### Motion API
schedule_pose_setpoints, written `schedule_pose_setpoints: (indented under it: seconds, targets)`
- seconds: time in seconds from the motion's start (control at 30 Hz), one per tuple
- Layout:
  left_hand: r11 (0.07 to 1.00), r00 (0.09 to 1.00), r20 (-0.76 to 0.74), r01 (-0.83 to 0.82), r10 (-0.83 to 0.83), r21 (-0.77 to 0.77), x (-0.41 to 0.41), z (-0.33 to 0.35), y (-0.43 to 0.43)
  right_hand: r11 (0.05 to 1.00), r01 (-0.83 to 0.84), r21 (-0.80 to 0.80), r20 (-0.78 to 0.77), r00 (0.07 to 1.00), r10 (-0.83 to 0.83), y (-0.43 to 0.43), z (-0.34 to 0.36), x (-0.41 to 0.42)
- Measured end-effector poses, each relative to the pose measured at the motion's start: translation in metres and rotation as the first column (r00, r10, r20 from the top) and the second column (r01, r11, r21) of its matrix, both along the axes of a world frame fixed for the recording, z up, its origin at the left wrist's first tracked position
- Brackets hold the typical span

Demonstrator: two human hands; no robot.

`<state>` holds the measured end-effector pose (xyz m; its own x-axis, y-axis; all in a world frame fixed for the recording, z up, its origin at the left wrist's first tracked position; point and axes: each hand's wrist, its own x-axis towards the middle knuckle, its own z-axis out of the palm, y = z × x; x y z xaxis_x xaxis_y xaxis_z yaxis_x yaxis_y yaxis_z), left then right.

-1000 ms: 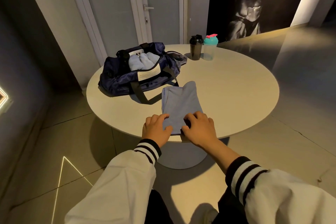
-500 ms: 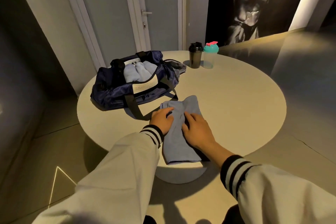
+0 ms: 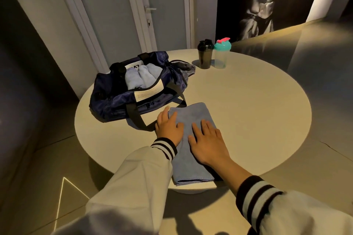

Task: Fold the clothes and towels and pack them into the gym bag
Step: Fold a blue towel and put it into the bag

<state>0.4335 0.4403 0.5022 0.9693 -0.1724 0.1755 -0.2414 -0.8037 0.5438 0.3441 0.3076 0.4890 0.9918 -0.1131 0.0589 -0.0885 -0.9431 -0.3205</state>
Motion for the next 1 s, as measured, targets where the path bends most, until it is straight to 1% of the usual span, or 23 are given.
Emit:
schedule_pose_setpoints:
  seconds: [0.07,0.1,0.17,0.2,0.23,0.27,0.3,0.33,0.37,0.4,0.47,0.53,0.6,0.67,0.73,0.77,0.83,0.87,0.9,0.93,1.0]
  targets:
    - [0.987,0.992,0.02,0.123,-0.126,0.103,0.002,-0.004,-0.002,1.0,-0.002,0.001,0.015,1.0,0.002,0.0,0.001,-0.001]
    - [0.976,0.989,-0.008,0.146,-0.147,0.164,0.004,-0.006,-0.002,1.0,-0.004,0.001,0.021,1.0,0.004,0.001,0.001,-0.002]
    - [0.967,0.992,-0.067,0.118,-0.105,0.226,0.008,-0.007,0.0,1.0,-0.011,0.009,0.023,1.0,0.011,0.001,0.001,-0.002]
    - [0.972,0.995,-0.074,0.079,-0.064,0.219,0.006,-0.007,0.001,1.0,-0.014,0.014,0.035,0.999,0.013,0.0,-0.001,-0.003]
    - [0.985,0.999,-0.043,0.036,-0.029,0.168,0.003,-0.007,0.003,1.0,-0.014,0.019,0.07,0.997,0.013,0.0,-0.002,-0.003]
    - [0.995,1.0,0.012,0.021,-0.023,0.097,-0.003,-0.007,0.004,1.0,-0.016,0.026,0.117,0.993,0.013,-0.001,-0.003,-0.003]
    - [0.998,0.997,0.056,0.06,-0.062,0.034,-0.011,-0.007,0.006,0.999,-0.018,0.032,0.159,0.987,0.013,-0.001,-0.004,-0.005]
    - [0.991,0.987,0.083,0.134,-0.135,0.022,-0.02,-0.008,0.007,0.999,-0.026,0.029,0.202,0.979,0.02,-0.001,-0.004,-0.006]
    - [0.979,0.975,0.096,0.199,-0.202,0.044,-0.03,-0.011,0.008,0.999,-0.04,0.014,0.253,0.967,0.035,0.0,-0.006,-0.008]
    - [0.971,0.967,0.098,0.228,-0.234,0.066,-0.039,-0.013,0.01,0.999,-0.05,-0.005,0.311,0.949,0.049,0.001,-0.006,-0.01]
    - [0.982,0.98,0.073,0.181,-0.185,0.062,-0.052,-0.012,0.013,0.998,-0.047,-0.034,0.401,0.914,0.057,0.003,-0.005,-0.013]
    - [0.987,0.988,0.03,0.146,-0.149,0.064,-0.06,-0.012,0.017,0.998,-0.036,-0.046,0.445,0.894,0.052,0.004,0.0,-0.017]
    - [0.981,0.986,-0.035,0.166,-0.163,0.103,-0.068,-0.012,0.02,0.996,-0.042,-0.076,0.442,0.894,0.072,0.005,0.003,-0.02]
    - [0.976,0.985,-0.089,0.161,-0.149,0.148,-0.071,-0.012,0.024,0.991,-0.065,-0.113,0.388,0.916,0.105,0.005,0.004,-0.025]
    - [0.978,0.988,-0.108,0.126,-0.109,0.168,-0.072,-0.009,0.026,0.986,-0.08,-0.145,0.327,0.937,0.124,0.001,0.004,-0.032]
    - [0.982,0.991,-0.096,0.103,-0.089,0.158,-0.073,-0.007,0.026,0.986,-0.08,-0.148,0.298,0.947,0.122,-0.003,0.004,-0.036]
    - [0.995,0.997,0.003,0.08,-0.081,0.057,-0.078,-0.005,0.027,0.99,-0.066,-0.123,0.266,0.959,0.097,-0.009,0.004,-0.049]
    - [0.994,0.992,0.065,0.109,-0.108,-0.014,-0.083,-0.004,0.029,0.994,-0.052,-0.094,0.275,0.959,0.076,-0.011,0.003,-0.056]
    - [0.982,0.981,0.099,0.177,-0.169,-0.073,-0.089,-0.004,0.029,0.998,-0.031,-0.058,0.296,0.954,0.047,-0.014,0.001,-0.063]
    - [0.962,0.963,0.096,0.259,-0.251,-0.088,-0.096,-0.005,0.03,1.0,-0.01,-0.015,0.323,0.946,0.014,-0.015,0.0,-0.07]
    - [0.929,0.928,0.038,0.37,-0.37,-0.005,-0.112,-0.009,0.031,0.998,-0.003,0.061,0.38,0.925,-0.02,-0.014,-0.004,-0.082]
